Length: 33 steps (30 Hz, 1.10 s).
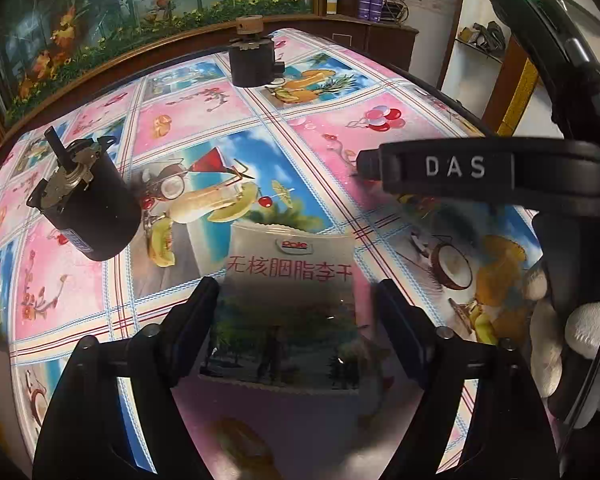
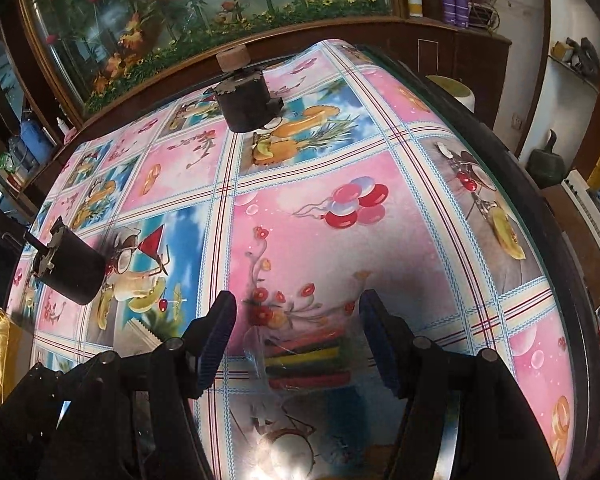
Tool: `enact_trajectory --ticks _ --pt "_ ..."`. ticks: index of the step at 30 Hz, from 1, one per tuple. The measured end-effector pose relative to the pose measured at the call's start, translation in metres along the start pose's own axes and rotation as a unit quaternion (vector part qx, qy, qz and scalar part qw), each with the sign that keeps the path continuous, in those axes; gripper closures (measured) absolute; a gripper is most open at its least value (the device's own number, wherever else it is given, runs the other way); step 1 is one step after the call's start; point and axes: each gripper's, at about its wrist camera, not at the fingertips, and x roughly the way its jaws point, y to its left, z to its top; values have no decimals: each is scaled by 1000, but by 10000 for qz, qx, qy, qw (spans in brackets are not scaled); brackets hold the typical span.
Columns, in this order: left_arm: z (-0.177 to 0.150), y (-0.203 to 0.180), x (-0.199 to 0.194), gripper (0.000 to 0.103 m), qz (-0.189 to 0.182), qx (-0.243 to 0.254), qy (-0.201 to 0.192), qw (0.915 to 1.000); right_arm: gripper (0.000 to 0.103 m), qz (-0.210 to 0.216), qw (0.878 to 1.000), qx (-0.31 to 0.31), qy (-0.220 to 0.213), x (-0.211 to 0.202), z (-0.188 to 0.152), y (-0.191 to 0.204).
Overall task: Organize soft objects
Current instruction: 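Grasp the prune snack packet with the left tool while the right tool reaches for a clear packet, then grasp the clear packet of coloured sticks with the right tool while the left tool lifts the prune packet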
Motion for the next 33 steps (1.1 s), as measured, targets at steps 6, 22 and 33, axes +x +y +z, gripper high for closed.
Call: enact_trajectory --ticks 6,22,33 --pt "0 9 -14 56 -374 -362 125 9986 83 181 9997 148 -8 -1 -5 -3" --pt "-32 61 -103 56 -446 -1294 -550 9891 97 940 9939 576 -76 -9 -21 0" --pt "-74 112 -170 56 -231 -1906 -1063 9756 97 1485 9873 522 -236 -55 -33 29"
